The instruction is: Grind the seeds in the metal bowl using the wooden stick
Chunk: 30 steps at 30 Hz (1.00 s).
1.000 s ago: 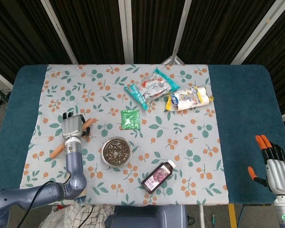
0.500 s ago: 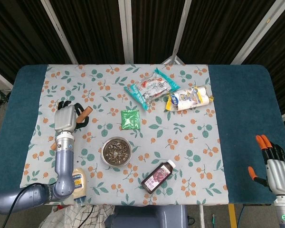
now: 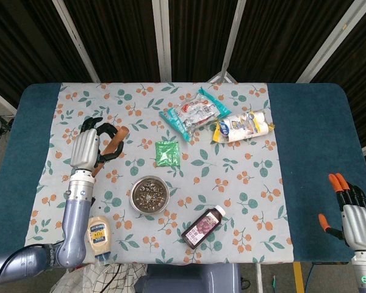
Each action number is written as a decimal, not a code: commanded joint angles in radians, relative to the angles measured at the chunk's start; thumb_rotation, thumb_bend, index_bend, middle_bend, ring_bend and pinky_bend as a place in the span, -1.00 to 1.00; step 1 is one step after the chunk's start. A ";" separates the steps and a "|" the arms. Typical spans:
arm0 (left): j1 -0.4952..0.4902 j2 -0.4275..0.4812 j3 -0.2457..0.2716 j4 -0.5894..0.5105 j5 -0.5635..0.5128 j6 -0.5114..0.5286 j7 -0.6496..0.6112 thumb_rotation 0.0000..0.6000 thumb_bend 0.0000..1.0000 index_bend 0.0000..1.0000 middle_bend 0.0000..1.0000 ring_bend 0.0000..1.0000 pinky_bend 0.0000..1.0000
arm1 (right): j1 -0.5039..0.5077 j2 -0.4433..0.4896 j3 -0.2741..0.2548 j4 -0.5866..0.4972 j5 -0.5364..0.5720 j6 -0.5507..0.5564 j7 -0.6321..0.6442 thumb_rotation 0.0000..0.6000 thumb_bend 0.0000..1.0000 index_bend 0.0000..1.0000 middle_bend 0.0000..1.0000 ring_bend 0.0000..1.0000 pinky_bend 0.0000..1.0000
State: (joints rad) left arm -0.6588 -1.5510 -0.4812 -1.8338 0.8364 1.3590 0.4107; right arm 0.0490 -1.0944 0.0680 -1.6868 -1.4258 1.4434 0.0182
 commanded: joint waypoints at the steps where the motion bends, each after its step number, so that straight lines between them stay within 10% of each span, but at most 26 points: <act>1: 0.006 -0.003 0.012 -0.022 0.072 -0.007 -0.077 1.00 0.55 0.08 0.21 -0.72 -0.87 | 0.000 0.000 0.001 0.001 0.000 0.001 0.002 1.00 -0.26 -1.00 -1.00 -1.00 -1.00; 30: 0.011 -0.289 0.252 0.310 0.671 0.065 -0.717 1.00 0.55 0.09 0.21 -0.72 -0.86 | 0.002 0.001 0.000 0.001 0.004 -0.009 0.002 1.00 -0.26 -1.00 -1.00 -1.00 -1.00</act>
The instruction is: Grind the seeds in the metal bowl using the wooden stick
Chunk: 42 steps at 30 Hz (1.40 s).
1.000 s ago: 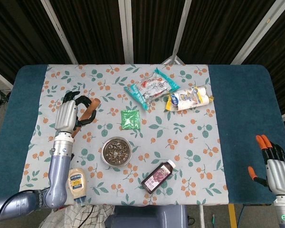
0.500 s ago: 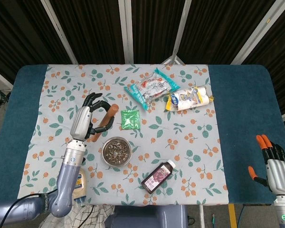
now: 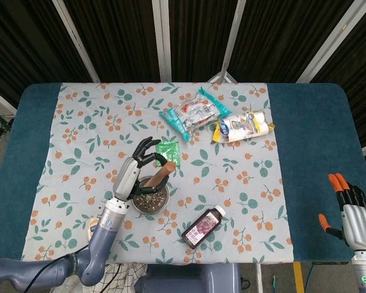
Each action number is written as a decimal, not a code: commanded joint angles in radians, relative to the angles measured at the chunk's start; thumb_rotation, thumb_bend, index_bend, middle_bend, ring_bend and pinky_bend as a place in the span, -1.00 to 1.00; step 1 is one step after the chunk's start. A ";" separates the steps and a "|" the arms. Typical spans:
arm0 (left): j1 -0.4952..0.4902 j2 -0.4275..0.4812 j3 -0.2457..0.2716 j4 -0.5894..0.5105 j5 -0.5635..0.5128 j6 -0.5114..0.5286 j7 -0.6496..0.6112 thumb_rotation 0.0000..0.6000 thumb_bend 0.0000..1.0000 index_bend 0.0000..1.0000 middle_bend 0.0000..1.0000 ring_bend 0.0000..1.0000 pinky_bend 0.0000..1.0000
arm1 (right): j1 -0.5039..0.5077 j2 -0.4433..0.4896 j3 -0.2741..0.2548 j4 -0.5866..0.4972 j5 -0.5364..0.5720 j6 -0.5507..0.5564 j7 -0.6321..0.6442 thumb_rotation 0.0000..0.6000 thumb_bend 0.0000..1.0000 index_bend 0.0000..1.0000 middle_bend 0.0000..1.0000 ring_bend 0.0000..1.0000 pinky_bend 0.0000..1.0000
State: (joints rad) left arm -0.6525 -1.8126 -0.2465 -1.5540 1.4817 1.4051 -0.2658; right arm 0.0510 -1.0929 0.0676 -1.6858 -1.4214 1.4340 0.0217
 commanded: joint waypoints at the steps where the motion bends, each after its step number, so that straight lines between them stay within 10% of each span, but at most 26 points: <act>1: 0.006 -0.039 0.022 0.046 0.037 0.027 -0.056 1.00 0.55 0.09 0.21 -0.72 -0.86 | 0.000 -0.001 0.000 0.000 0.000 0.000 -0.002 1.00 -0.26 -1.00 -1.00 -1.00 -1.00; 42: 0.011 -0.179 0.072 0.414 0.148 0.113 -0.393 1.00 0.55 0.09 0.22 -0.71 -0.86 | 0.006 -0.001 0.007 -0.001 0.036 -0.025 -0.009 1.00 -0.26 -1.00 -1.00 -1.00 -1.00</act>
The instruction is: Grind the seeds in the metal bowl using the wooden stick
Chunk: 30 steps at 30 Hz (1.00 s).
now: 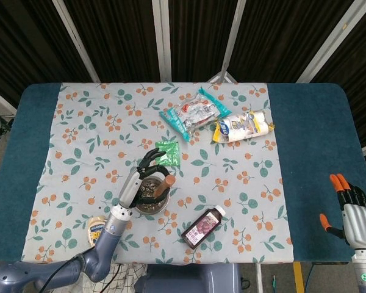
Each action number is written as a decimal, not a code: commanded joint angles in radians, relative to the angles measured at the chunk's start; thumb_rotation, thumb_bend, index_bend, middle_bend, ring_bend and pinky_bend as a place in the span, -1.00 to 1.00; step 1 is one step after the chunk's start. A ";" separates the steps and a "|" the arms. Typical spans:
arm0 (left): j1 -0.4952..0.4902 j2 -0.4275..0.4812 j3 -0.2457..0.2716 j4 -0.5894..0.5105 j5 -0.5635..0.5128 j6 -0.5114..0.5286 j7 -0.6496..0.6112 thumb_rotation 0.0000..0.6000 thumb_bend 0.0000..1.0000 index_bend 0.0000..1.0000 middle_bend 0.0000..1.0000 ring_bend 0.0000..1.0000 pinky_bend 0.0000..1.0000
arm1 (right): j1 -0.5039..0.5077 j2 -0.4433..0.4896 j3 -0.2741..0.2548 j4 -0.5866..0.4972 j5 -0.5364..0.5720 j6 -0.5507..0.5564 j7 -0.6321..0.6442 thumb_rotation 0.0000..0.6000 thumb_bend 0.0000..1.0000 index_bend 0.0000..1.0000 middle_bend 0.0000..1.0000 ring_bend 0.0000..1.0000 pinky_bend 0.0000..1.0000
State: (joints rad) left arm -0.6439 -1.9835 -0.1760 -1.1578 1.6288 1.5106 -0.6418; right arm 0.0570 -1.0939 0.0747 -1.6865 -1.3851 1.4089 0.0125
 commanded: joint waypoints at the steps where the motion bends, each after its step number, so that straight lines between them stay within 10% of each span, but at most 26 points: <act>1: 0.003 -0.011 0.003 0.024 0.001 0.008 -0.024 1.00 0.55 0.09 0.22 -0.71 -0.86 | 0.000 0.000 0.000 0.000 0.001 0.000 0.001 1.00 -0.26 -1.00 -1.00 -1.00 -1.00; 30: 0.015 -0.050 0.022 0.178 -0.012 0.013 -0.151 1.00 0.55 0.10 0.22 -0.69 -0.85 | 0.004 -0.004 0.005 -0.003 0.023 -0.013 -0.007 1.00 -0.26 -1.00 -1.00 -1.00 -1.00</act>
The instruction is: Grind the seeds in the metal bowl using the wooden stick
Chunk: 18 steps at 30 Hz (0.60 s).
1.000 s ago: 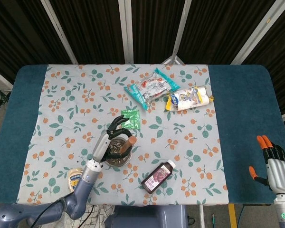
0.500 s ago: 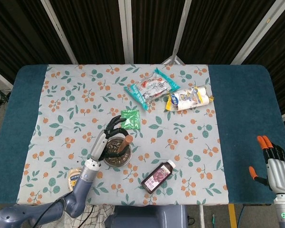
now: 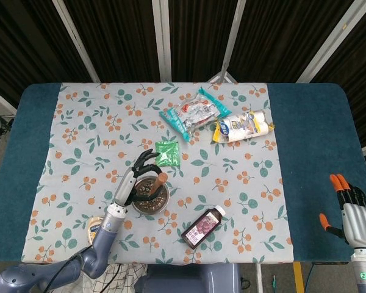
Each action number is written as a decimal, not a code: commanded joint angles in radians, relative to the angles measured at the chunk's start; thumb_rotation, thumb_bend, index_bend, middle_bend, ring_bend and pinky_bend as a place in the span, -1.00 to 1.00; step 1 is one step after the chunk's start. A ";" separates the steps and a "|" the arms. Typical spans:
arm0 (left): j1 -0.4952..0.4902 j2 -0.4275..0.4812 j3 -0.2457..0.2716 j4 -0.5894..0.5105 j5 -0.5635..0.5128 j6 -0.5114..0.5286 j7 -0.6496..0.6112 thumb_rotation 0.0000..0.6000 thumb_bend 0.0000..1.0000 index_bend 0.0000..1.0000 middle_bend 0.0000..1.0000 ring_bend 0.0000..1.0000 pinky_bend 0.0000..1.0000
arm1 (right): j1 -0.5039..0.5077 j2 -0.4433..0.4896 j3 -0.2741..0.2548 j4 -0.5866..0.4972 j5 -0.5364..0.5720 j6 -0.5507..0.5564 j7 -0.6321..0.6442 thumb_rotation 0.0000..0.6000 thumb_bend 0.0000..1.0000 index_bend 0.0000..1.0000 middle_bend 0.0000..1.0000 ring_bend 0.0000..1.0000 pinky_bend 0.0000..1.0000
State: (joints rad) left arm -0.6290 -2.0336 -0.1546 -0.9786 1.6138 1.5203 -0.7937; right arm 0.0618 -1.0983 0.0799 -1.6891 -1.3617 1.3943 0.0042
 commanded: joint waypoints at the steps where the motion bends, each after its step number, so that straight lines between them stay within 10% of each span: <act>1: 0.000 0.000 0.002 -0.003 0.004 0.005 0.002 1.00 0.55 0.10 0.22 -0.69 -0.85 | -0.001 0.001 0.000 0.000 -0.002 0.003 0.002 1.00 -0.26 -1.00 -1.00 -1.00 -1.00; 18: 0.008 -0.005 0.009 0.017 -0.004 -0.002 0.016 1.00 0.55 0.10 0.22 -0.69 -0.85 | -0.003 0.001 -0.002 0.000 -0.008 0.008 0.003 1.00 -0.26 -1.00 -1.00 -1.00 -1.00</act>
State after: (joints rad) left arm -0.6219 -2.0369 -0.1468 -0.9645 1.6117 1.5206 -0.7771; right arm 0.0587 -1.0976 0.0779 -1.6893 -1.3698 1.4019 0.0069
